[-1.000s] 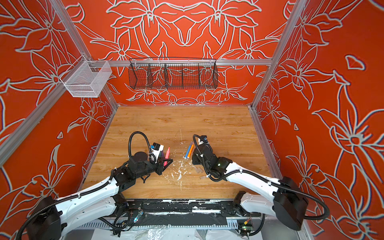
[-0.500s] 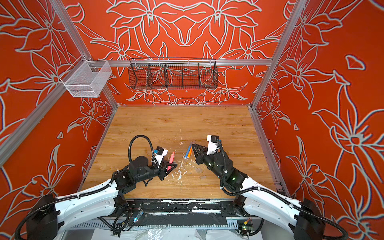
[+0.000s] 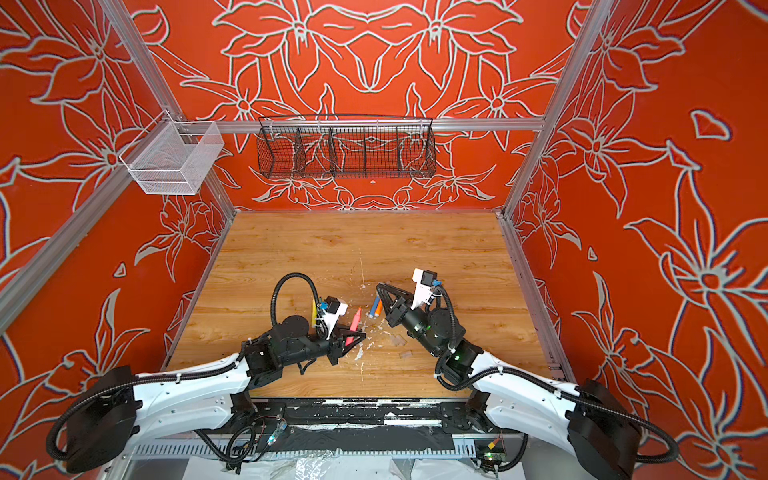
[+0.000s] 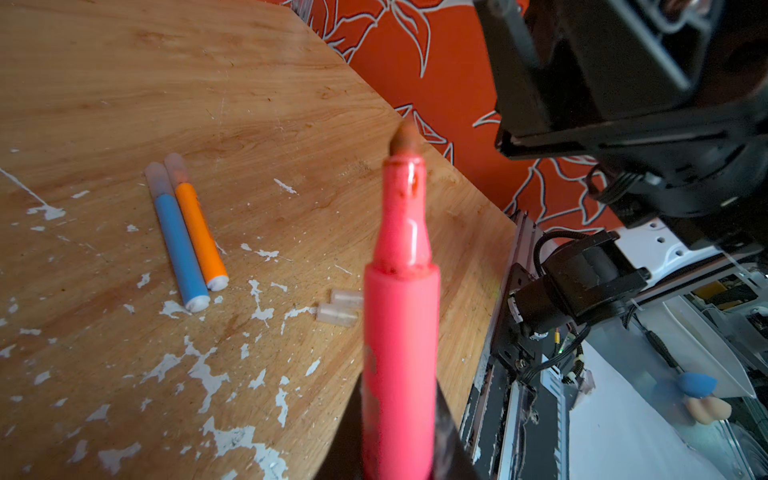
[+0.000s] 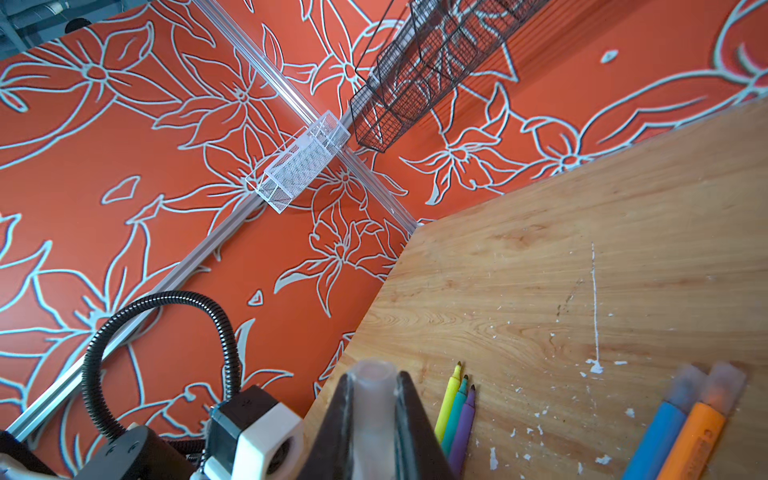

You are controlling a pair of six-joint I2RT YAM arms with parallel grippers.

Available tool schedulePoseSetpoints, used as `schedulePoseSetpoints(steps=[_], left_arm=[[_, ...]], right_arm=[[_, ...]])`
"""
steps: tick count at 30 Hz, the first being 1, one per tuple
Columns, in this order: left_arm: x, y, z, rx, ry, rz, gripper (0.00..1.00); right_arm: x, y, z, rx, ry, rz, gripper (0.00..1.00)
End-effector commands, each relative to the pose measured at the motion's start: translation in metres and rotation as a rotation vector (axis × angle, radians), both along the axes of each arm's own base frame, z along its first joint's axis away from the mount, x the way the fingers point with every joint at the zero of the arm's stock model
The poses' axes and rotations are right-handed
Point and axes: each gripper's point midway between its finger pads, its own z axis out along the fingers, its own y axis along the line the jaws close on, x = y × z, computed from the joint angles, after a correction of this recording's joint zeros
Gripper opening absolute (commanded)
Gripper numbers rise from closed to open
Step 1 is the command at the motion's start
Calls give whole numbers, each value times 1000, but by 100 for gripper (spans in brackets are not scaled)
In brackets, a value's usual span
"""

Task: Insert the pens into the pen caps
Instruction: 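Carry the cap with the right gripper over the pink marker tip, then lower the cap onto the pink marker tip held by the left gripper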

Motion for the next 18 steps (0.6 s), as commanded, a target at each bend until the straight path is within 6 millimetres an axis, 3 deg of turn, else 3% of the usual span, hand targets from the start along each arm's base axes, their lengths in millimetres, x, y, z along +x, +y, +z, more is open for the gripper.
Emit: schedulePoseSetpoints(steps=[1, 13, 18], left_arm=[[7, -10, 27, -74, -45, 14, 0], [9, -10, 29, -74, -46, 23, 0], [9, -10, 30, -72, -53, 24, 0]], right_arm=[[-5, 8, 16, 90, -34, 49, 0], [-6, 29, 0, 75, -4, 108, 0], [-9, 30, 6, 72, -30, 120, 0]])
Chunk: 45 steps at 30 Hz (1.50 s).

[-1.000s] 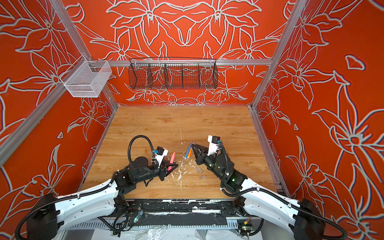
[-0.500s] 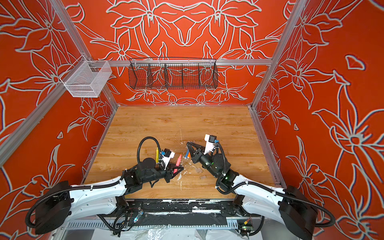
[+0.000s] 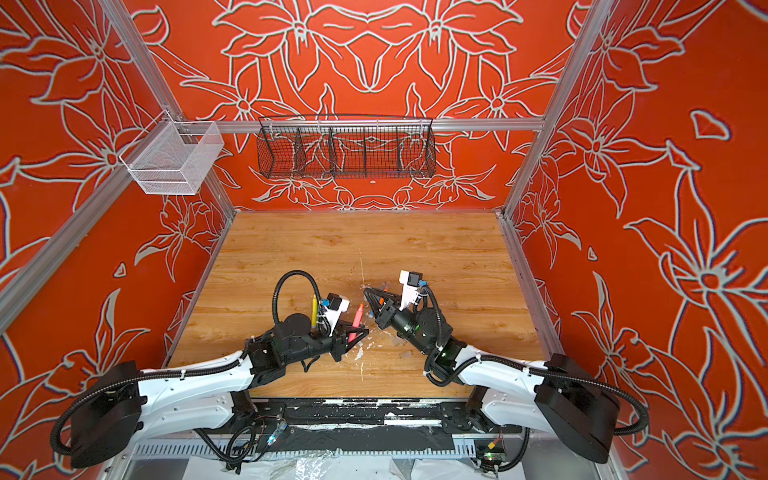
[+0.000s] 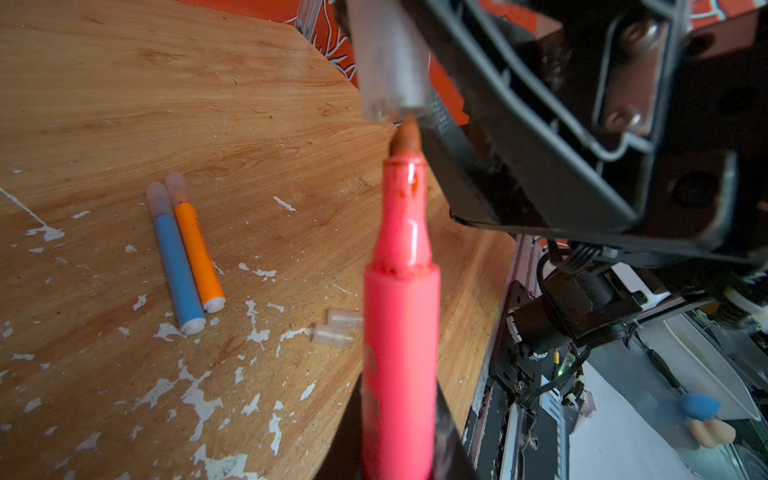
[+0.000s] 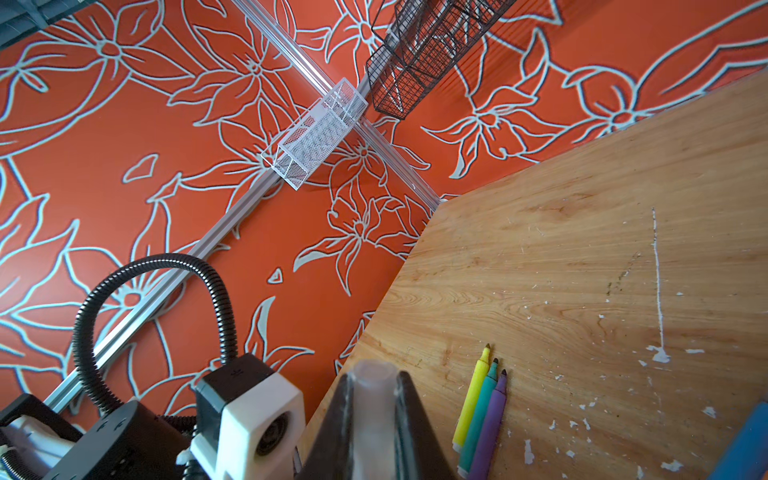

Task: Insert the pens into the pen caps
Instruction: 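Lower the cap onto the pink marker tip held by the left gripper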

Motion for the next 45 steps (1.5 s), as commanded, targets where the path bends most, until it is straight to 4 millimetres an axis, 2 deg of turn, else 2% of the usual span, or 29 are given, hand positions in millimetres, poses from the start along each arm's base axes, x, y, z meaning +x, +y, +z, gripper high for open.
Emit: schedulePoseSetpoints(steps=[1, 15, 22, 37, 45], left_arm=[[2, -5, 17, -41, -35, -3, 0], [4, -5, 20, -41, -45, 4, 0], [6, -4, 21, -43, -47, 21, 0], [24, 1, 47, -61, -99, 114, 0], [27, -1, 63, -94, -117, 125, 0]], right_arm=[[-7, 3, 21, 48, -47, 33, 0], [-11, 9, 20, 35, -55, 49, 0], [-11, 13, 11, 24, -35, 57, 0], [-20, 20, -11, -14, -17, 93, 0], [-26, 24, -21, -47, -19, 106, 0]])
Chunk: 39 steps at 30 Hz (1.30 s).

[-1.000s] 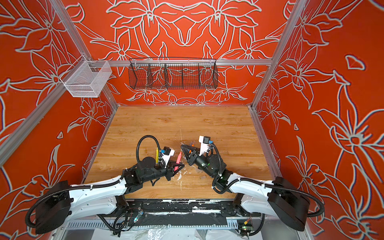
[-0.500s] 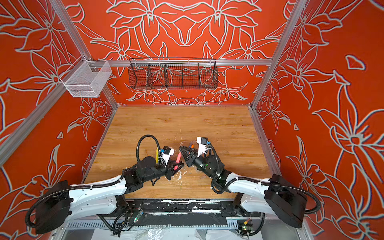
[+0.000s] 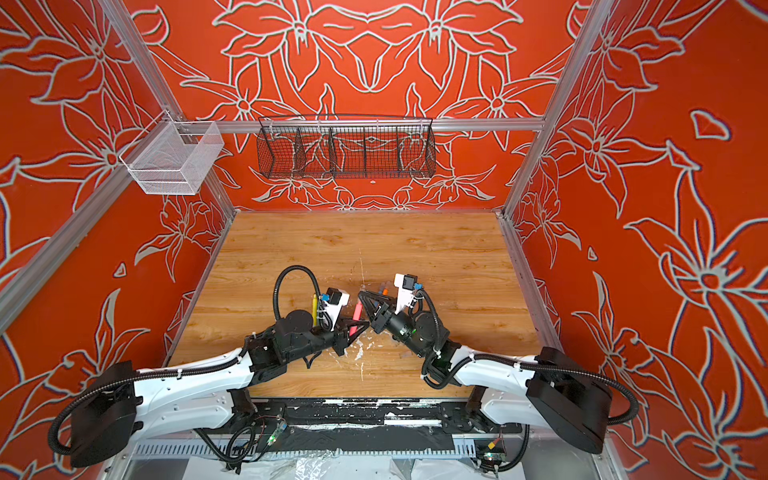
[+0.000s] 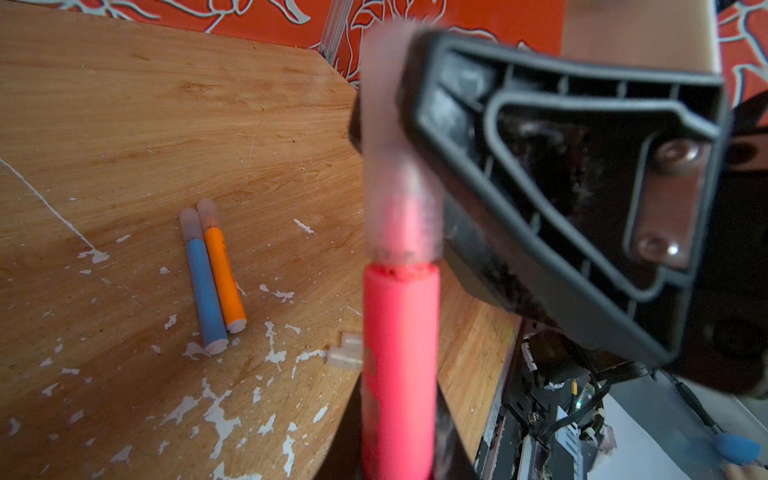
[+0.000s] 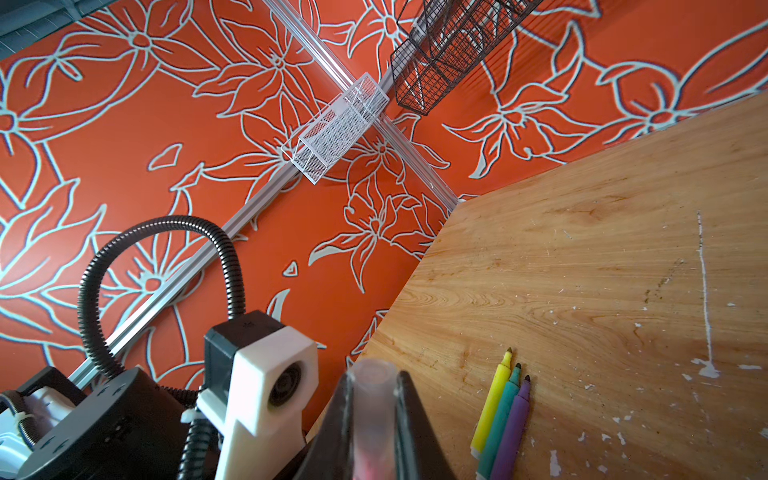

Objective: Insert the pens into the pen caps

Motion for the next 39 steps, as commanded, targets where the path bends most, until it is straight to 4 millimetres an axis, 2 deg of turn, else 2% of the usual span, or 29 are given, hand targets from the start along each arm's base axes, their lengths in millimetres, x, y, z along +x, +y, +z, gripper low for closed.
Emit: schedulePoseSetpoints(steps=[1, 7, 11, 17, 21, 24, 26, 27, 33, 39], left_arm=[[10, -2, 48, -107, -92, 39, 0], [13, 2, 55, -111, -128, 64, 0], [16, 3, 50, -80, -143, 77, 0], [13, 6, 40, -35, -157, 64, 0], [11, 12, 33, -2, -181, 65, 0], [9, 14, 28, 25, -187, 56, 0], [6, 14, 21, 43, -184, 41, 0], [2, 17, 30, 21, -204, 35, 0], [-8, 15, 29, 39, -241, -30, 0], [-13, 15, 25, 59, -262, -59, 0]], right_arm=[[-14, 10, -24, -62, 25, 65, 0], [-17, 7, -28, -68, 26, 59, 0], [-19, 6, -26, -79, 11, 62, 9], [-23, -2, -22, -88, -16, 50, 27], [-27, -12, -12, -111, -53, 30, 41], [-27, -22, -5, -155, -66, -6, 47], [-27, -31, 2, -166, -82, -34, 49], [-28, -35, 7, -169, -92, -46, 50], [-30, -53, 29, -201, -125, -101, 53], [-33, -56, 46, -224, -156, -100, 56]])
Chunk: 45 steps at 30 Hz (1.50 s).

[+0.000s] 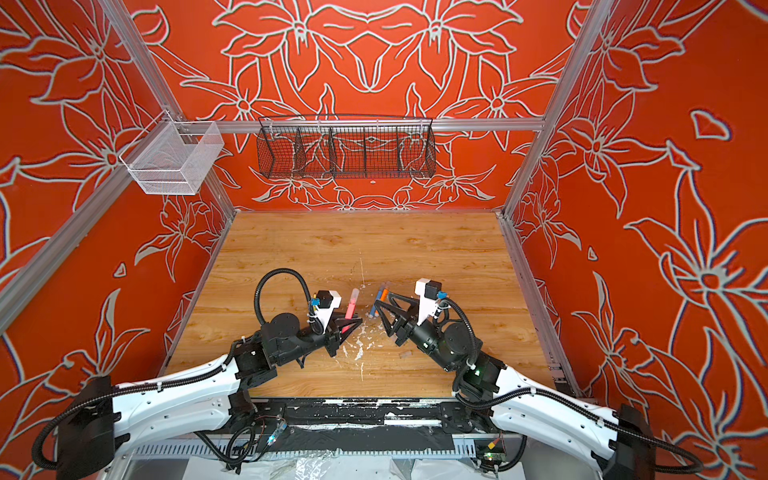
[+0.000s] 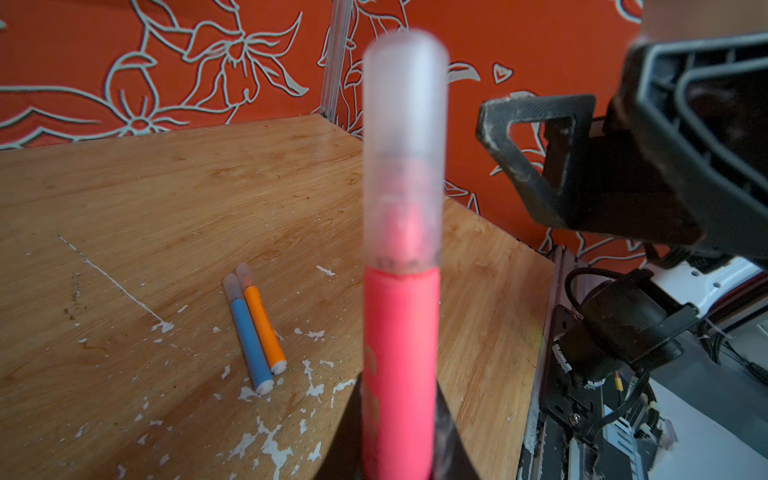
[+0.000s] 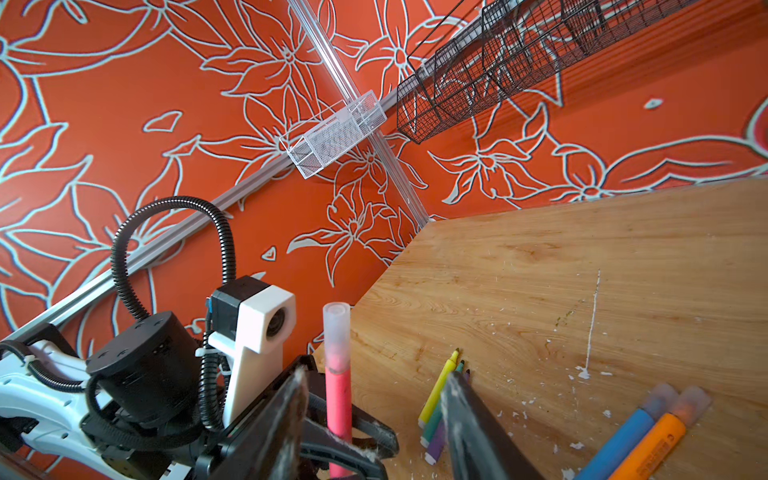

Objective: Insert the pens into the pen caps

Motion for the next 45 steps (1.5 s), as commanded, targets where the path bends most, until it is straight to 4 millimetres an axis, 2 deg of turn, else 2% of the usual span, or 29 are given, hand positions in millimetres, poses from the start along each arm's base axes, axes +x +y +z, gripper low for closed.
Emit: schedulePoseSetpoints(steps=[1, 9, 17, 21, 27, 37, 42, 45], left_arm=[[-5, 0, -1, 13, -29, -33, 0], [-11, -4, 2, 10, -33, -73, 0], [-14, -4, 4, 2, -31, -90, 0], [-14, -4, 3, 9, -34, -86, 0], [-13, 0, 3, 10, -37, -72, 0], [-14, 9, 5, 15, -43, -41, 0], [-15, 12, 6, 19, -39, -38, 0], [-16, 12, 5, 23, -39, -40, 0]], right_arm=[[1, -1, 8, -47, -17, -16, 56], [3, 11, 11, -63, 3, 16, 57], [8, 39, 6, -86, 32, 83, 52], [8, 44, 13, -71, 12, 97, 52], [7, 46, 19, -69, -2, 104, 52], [10, 30, 19, -76, -19, 41, 52], [4, 25, 21, -70, -22, 53, 52], [-2, 23, 29, -52, -52, 74, 52]])
